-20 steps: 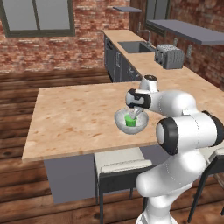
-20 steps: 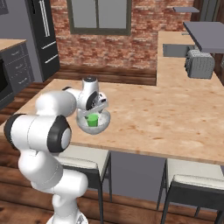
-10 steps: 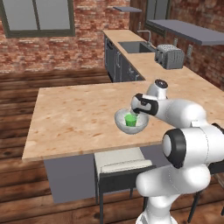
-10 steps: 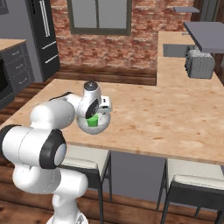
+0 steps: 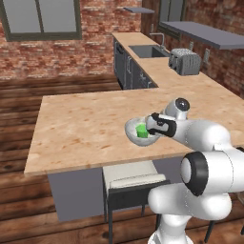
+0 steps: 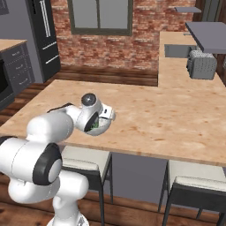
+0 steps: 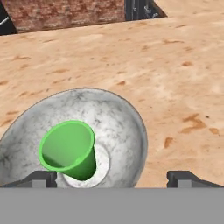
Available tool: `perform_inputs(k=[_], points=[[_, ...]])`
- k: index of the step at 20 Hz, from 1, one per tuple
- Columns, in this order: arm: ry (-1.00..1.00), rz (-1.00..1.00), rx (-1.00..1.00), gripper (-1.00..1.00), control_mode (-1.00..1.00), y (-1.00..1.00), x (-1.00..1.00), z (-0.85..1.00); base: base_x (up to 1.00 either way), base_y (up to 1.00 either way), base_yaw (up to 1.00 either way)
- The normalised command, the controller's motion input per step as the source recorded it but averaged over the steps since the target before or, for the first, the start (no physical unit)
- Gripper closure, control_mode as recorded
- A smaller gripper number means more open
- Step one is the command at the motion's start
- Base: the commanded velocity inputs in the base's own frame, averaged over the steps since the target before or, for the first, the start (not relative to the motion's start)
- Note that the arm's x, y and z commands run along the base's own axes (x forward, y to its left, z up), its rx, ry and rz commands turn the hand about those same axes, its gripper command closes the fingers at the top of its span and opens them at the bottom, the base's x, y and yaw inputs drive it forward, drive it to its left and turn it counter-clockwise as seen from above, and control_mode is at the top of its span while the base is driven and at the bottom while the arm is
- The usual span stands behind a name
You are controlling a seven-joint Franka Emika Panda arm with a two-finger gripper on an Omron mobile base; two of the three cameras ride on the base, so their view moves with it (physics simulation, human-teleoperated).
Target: Place the cup inside the bowl on the dining table and move the bowl to any counter.
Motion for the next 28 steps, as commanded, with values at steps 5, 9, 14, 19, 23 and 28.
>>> perform_inputs(k=[5,9,14,19,23,28], points=[[-0.05,-0.23,0.11,-1.00,-1.00,-0.19,0.00,0.00,0.00,0.00,0.00],[0.01,-0.02,0.02,-1.00,-1.00,-0.14,0.03,0.00,0.00,0.00,0.00],[0.08,0.00,0.00,-1.00,-1.00,-0.12,0.00,0.14,0.00,0.00,0.00],[0.07,0.00,0.00,-1.00,-1.00,-0.12,0.00,0.37,0.00,0.00,0.00],[0.06,0.00,0.00,-1.00,-1.00,-0.11,0.00,0.28,0.00,0.00,0.00],[0.02,0.00,0.09,-1.00,-1.00,-0.19,0.00,0.05,0.00,0.00,0.00]])
